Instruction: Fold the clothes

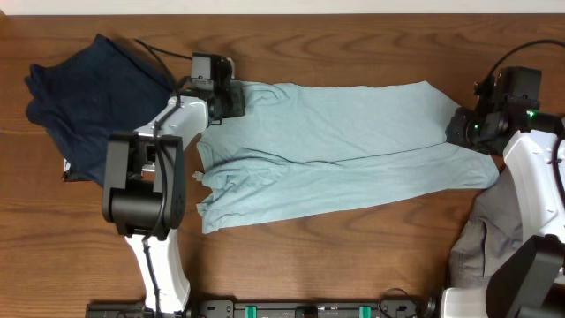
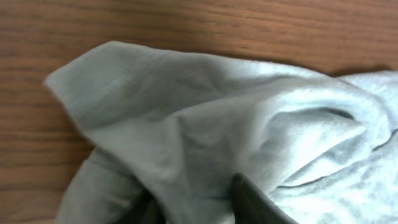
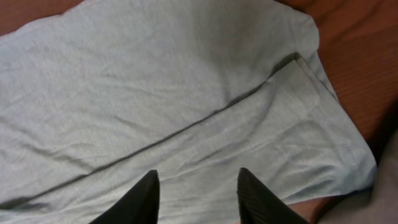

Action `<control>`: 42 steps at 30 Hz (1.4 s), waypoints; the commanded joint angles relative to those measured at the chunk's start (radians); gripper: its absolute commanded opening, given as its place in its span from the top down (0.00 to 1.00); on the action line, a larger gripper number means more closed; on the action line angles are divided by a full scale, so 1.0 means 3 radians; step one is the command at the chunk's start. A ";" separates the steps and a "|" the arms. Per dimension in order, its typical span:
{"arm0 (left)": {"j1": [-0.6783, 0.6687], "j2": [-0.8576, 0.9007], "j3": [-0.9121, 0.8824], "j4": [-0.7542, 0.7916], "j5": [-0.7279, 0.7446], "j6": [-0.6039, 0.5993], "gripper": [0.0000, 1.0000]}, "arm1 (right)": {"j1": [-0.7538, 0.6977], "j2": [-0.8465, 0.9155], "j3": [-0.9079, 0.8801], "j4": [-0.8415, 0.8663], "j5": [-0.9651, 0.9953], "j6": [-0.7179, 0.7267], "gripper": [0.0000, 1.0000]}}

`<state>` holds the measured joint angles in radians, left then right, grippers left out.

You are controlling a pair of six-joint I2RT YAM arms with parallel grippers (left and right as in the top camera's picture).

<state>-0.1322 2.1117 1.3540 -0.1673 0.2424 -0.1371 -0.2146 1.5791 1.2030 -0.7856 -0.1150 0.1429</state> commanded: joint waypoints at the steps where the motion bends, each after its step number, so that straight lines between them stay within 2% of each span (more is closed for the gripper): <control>1: -0.0051 0.0076 -0.0011 0.0058 -0.0038 0.0027 0.81 | 0.0022 0.0010 0.0000 -0.0003 0.0019 -0.0032 0.69; 2: -0.0051 0.0064 -0.0011 0.0064 -0.0038 0.0025 0.86 | 0.0022 0.0010 0.0000 -0.0004 0.0019 -0.0032 0.73; 5: -0.0045 -0.0017 -0.0005 0.0051 0.0014 0.0027 0.91 | 0.0022 0.0011 0.0000 -0.0038 0.0020 -0.0036 0.83; 7: -0.0041 -0.0117 -0.0005 -0.0022 0.0034 0.0025 0.94 | 0.0022 0.0019 0.0000 -0.0076 0.0019 -0.0065 0.85; 8: -0.0034 -0.0189 -0.0005 -0.0097 0.0058 0.0025 0.94 | 0.0023 0.0036 0.0001 -0.0079 0.0020 -0.0076 0.83; 10: -0.0028 -0.0333 -0.0005 -0.0247 0.0144 0.0027 0.94 | 0.0022 0.0083 0.0014 -0.0055 0.0033 -0.0099 0.73; 16: -0.0028 -0.0767 -0.0005 -0.0849 0.0275 0.0025 0.94 | 0.0023 0.0451 0.0373 0.0215 0.0034 -0.0134 0.62; 24: -0.0028 -0.1048 -0.0005 -0.1642 0.0326 0.0025 0.94 | 0.0051 0.1211 0.0678 0.1298 0.0017 -0.0103 0.58; 30: -0.0029 -0.1048 -0.0006 -0.1789 0.0326 0.0025 0.94 | 0.0145 0.1831 0.0678 0.2041 -0.0036 -0.0093 0.57; 35: -0.0029 -0.1048 -0.0006 -0.1811 0.0326 0.0025 0.94 | 0.0256 0.2098 0.0678 0.2369 -0.0117 -0.0093 0.51; 39: -0.0029 -0.1048 -0.0006 -0.1809 0.0324 0.0027 0.94 | 0.0333 0.2185 0.0678 0.2410 0.0037 -0.0094 0.51; 41: -0.0029 -0.1048 -0.0006 -0.1811 0.0324 0.0027 0.94 | 0.0352 0.2211 0.0678 0.2403 0.0148 -0.0094 0.55; 42: -0.0029 -0.1048 -0.0006 -0.1811 0.0324 0.0027 0.94 | 0.0352 0.2218 0.0678 0.2387 0.0188 -0.0094 0.60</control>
<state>-0.1452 1.8015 1.3521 -0.7067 0.3344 -0.1310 -0.1173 2.2108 1.4055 -0.0566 -0.1051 0.1108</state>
